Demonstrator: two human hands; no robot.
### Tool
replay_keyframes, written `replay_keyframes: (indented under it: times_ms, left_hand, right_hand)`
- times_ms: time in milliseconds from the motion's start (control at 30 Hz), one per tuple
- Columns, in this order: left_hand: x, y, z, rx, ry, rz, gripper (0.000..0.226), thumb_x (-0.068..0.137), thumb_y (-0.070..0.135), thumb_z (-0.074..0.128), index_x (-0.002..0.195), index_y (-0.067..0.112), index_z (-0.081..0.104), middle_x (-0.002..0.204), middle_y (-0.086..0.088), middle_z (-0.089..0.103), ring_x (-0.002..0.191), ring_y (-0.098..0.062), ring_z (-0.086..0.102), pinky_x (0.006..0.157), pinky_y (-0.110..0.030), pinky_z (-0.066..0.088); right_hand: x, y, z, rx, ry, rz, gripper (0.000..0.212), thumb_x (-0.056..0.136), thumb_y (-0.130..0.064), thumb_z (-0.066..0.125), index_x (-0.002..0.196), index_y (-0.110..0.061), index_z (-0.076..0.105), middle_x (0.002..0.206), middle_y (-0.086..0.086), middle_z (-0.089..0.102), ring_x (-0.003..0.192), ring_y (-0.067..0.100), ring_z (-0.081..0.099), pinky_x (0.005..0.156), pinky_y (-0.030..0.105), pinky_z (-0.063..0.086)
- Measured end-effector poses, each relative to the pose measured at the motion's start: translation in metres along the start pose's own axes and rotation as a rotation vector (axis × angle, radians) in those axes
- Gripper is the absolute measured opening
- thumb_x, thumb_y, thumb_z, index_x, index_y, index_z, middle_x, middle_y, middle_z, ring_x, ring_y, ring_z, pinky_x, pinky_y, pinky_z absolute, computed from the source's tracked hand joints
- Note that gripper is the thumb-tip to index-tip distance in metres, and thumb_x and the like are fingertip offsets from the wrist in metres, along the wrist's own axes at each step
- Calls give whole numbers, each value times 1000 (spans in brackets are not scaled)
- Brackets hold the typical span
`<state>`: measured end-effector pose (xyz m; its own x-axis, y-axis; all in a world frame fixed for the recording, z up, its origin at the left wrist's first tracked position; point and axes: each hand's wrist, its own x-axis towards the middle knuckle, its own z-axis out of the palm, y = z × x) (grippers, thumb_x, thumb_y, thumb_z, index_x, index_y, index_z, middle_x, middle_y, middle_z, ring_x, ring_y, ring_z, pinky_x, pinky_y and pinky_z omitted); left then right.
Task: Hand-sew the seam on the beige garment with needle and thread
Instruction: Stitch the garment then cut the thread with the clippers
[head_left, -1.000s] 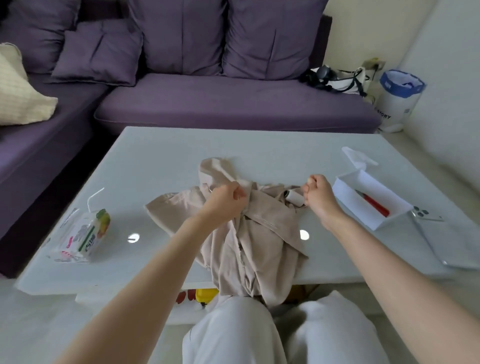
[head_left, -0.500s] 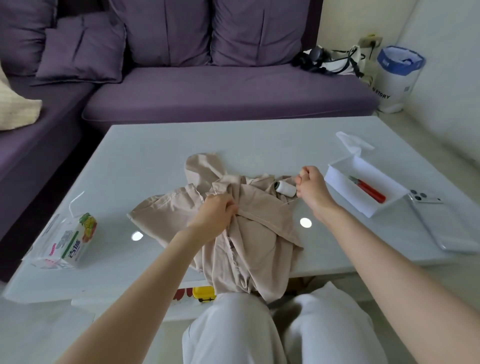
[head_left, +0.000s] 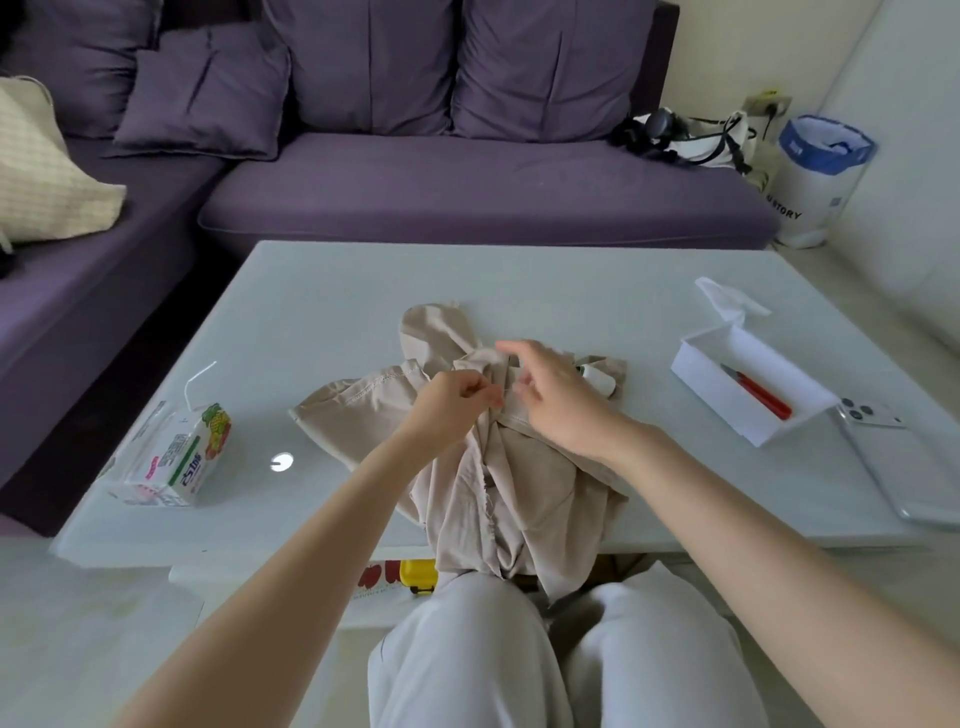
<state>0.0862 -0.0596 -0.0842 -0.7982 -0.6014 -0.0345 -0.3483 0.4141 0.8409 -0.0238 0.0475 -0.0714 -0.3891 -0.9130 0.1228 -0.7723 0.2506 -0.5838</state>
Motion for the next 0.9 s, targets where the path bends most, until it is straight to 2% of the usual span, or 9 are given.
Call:
replay_keyframes:
  times_ms: [100, 167, 233, 333, 467, 633, 733, 833, 900]
  left_hand:
    - [-2, -1, -4, -25, -3, -2, 21, 94, 17, 57, 74, 12, 62, 53, 3, 39, 45, -4, 31, 43, -15, 25]
    - [-3, -3, -10, -45, -13, -20, 27, 95, 19, 56, 69, 13, 57, 54, 3, 39, 47, -7, 31, 45, -17, 24]
    - [-6, -5, -16, -82, -51, -41, 30, 98, 22, 50, 71, 9, 54, 53, 6, 35, 47, -8, 30, 49, -22, 25]
    - [-12, -6, -26, -185, -133, -93, 29, 102, 23, 41, 91, 5, 61, 43, 14, 32, 46, -8, 27, 47, -21, 25]
    - [-24, -9, -43, -188, -151, -118, 27, 99, 13, 46, 82, 9, 66, 53, 5, 34, 50, -9, 28, 47, -17, 26]
    - [-35, -12, -69, -291, -79, -119, 26, 99, 14, 48, 77, 10, 63, 50, 10, 29, 46, -7, 26, 46, -15, 25]
    - [-40, -13, -79, -358, -69, -92, 25, 100, 16, 47, 81, 8, 62, 50, 11, 27, 46, -7, 24, 46, -16, 22]
    - [-45, -13, -84, -329, -64, -76, 25, 99, 18, 49, 82, 8, 63, 50, 11, 28, 46, -6, 25, 47, -15, 24]
    - [-47, -13, -84, -276, -59, -75, 25, 98, 18, 49, 80, 10, 64, 46, 13, 31, 47, -7, 27, 48, -16, 25]
  right_hand:
    - [7, -6, 11, -9, -146, 17, 44, 95, -17, 51, 136, -30, 44, 112, -14, 59, 88, 0, 50, 91, 25, 40]
    - [8, -6, 14, 87, -141, 68, 24, 94, -22, 55, 114, -34, 60, 89, -21, 60, 77, -4, 54, 81, 23, 44]
    - [6, -7, 12, 225, -94, 92, 17, 95, -22, 56, 84, -31, 66, 73, -13, 64, 65, -3, 58, 68, 17, 44]
    - [5, -6, 6, 232, 22, 147, 22, 95, -19, 54, 78, -15, 68, 63, -9, 60, 53, 6, 53, 57, 14, 41]
    - [8, 9, 2, 189, 128, 267, 22, 95, -14, 53, 85, -4, 71, 68, -3, 62, 61, 7, 56, 64, 20, 46]
    - [8, 24, 6, 34, 181, 372, 25, 94, -8, 50, 79, -6, 70, 77, 4, 66, 63, 6, 53, 53, 7, 35]
    - [6, 25, 9, -104, 106, 429, 24, 93, -10, 50, 76, -18, 65, 93, 7, 70, 82, 17, 57, 64, 23, 38]
    - [3, 5, 7, -326, 40, 291, 21, 96, -12, 48, 106, -16, 66, 120, 8, 59, 109, 25, 54, 84, 31, 39]
    - [1, -22, 8, -239, 16, 102, 33, 97, -18, 49, 130, -17, 53, 133, 4, 49, 114, 19, 49, 96, 30, 34]
